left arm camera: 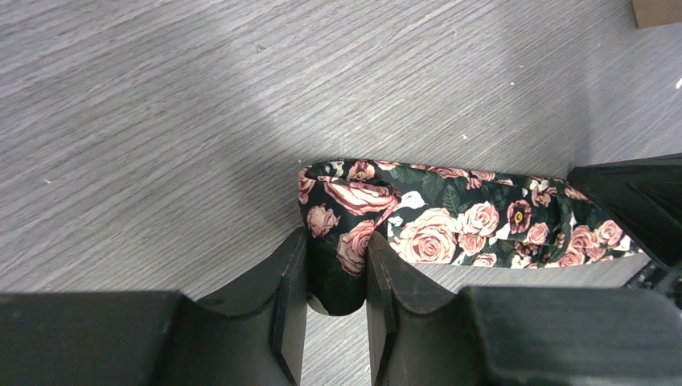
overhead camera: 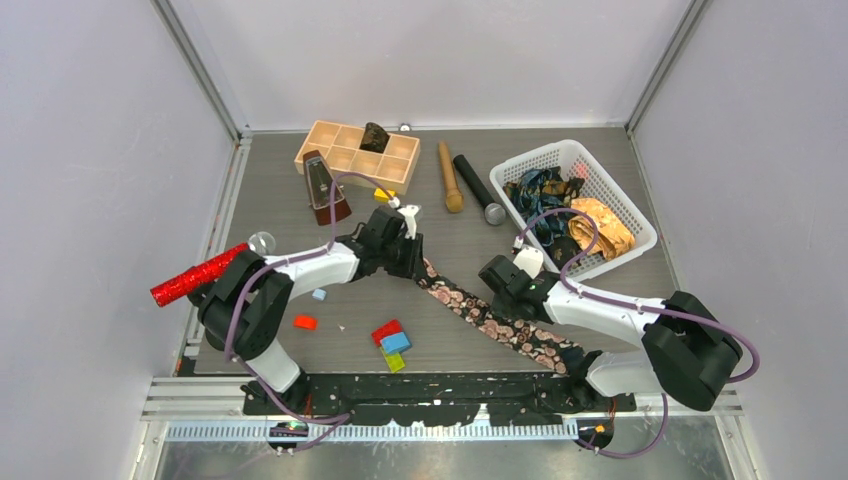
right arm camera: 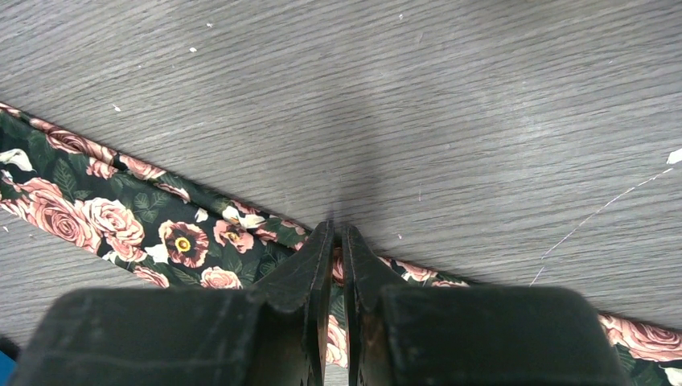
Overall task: Roll the ties
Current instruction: Roll the tie at the center of the board.
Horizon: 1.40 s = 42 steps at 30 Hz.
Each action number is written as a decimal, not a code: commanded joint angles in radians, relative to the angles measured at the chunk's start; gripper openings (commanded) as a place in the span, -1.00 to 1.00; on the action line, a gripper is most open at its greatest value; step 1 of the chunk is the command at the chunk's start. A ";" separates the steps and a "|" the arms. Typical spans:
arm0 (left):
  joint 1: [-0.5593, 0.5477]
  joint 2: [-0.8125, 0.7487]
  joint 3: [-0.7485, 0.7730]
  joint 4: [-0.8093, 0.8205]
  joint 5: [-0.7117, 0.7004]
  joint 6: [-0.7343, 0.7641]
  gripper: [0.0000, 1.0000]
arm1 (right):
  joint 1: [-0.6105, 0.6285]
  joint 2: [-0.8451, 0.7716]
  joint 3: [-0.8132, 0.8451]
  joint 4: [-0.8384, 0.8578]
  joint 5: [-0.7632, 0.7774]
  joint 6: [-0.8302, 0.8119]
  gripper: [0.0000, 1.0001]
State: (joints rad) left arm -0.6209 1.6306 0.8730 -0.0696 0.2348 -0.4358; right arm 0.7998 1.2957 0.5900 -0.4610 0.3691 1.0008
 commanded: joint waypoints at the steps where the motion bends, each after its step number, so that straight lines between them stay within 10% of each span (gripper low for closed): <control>1: -0.025 -0.048 0.036 -0.039 -0.159 0.046 -0.72 | 0.012 -0.005 -0.009 -0.044 -0.023 -0.003 -0.69; 42: -0.409 0.070 0.133 -0.098 -0.938 0.307 -1.00 | 0.012 -0.031 -0.026 0.007 -0.057 -0.018 -0.67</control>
State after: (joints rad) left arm -0.9977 1.6772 0.9680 -0.1913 -0.5713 -0.1669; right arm 0.8036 1.2797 0.5774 -0.4412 0.3275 0.9924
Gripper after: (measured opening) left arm 0.297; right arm 0.166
